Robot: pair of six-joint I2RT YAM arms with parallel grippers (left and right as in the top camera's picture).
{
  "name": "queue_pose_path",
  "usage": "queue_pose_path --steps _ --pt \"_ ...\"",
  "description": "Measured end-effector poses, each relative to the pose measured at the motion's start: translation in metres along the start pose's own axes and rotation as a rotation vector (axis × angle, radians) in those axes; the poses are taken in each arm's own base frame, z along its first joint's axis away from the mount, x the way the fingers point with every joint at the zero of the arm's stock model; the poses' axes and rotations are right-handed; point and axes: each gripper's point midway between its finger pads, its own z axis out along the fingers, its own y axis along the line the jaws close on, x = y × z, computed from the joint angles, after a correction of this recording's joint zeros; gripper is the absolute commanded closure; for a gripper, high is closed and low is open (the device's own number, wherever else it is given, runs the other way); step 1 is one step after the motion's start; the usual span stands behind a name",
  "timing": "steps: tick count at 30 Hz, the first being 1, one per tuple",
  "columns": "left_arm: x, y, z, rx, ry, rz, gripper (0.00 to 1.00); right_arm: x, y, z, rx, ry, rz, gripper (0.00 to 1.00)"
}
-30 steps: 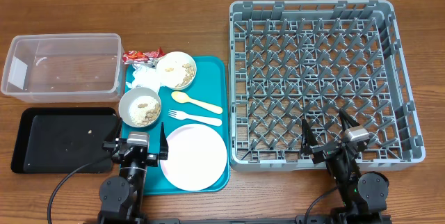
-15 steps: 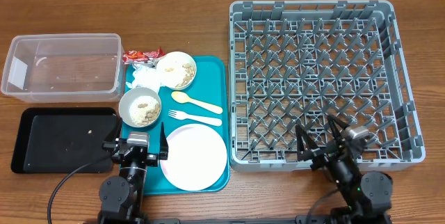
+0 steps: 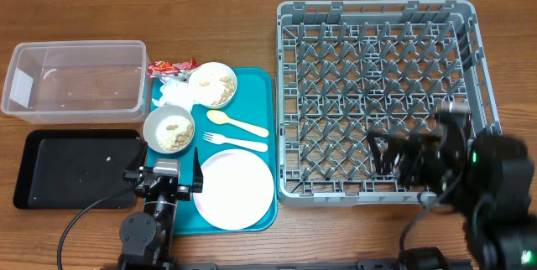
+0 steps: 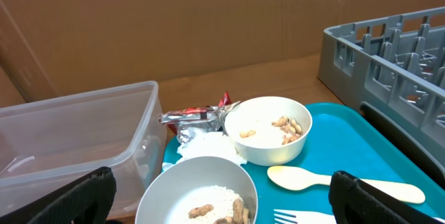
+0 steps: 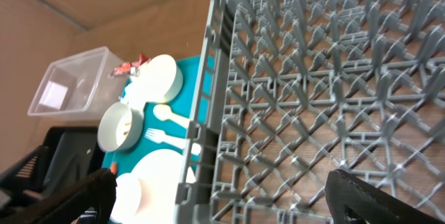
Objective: Sort waste into correct bins and load items into the dishwasher rack
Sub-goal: 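Grasp the white cup on the teal tray with the left gripper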
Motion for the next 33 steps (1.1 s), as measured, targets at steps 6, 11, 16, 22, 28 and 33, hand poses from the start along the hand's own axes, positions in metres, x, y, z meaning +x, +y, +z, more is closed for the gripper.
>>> queue_pose_path --steps 6,11,16,22,28,33 --pt "-0.001 0.000 0.000 0.000 -0.003 -0.001 0.00 -0.005 0.011 0.024 -0.062 0.131 0.044 0.00" --pt "-0.006 -0.016 -0.001 0.092 -0.026 -0.040 0.00 -0.001 0.012 0.035 -0.079 0.180 0.063 0.00" --pt "-0.015 -0.053 -0.009 0.319 -0.054 -0.137 0.00 -0.008 0.015 0.030 -0.081 0.160 0.057 0.00" --pt "-0.049 -0.062 -0.030 0.414 -0.003 -0.240 0.00 -0.031 0.024 0.005 -0.053 0.083 0.053 0.00" --pt "-0.151 -0.034 -0.081 0.352 0.114 -0.282 0.00 -0.035 0.025 0.000 -0.044 0.063 0.087 0.00" --pt "-0.132 -0.038 -0.084 0.352 0.539 -0.332 0.00 -0.035 0.023 0.000 -0.035 0.064 0.109 0.00"
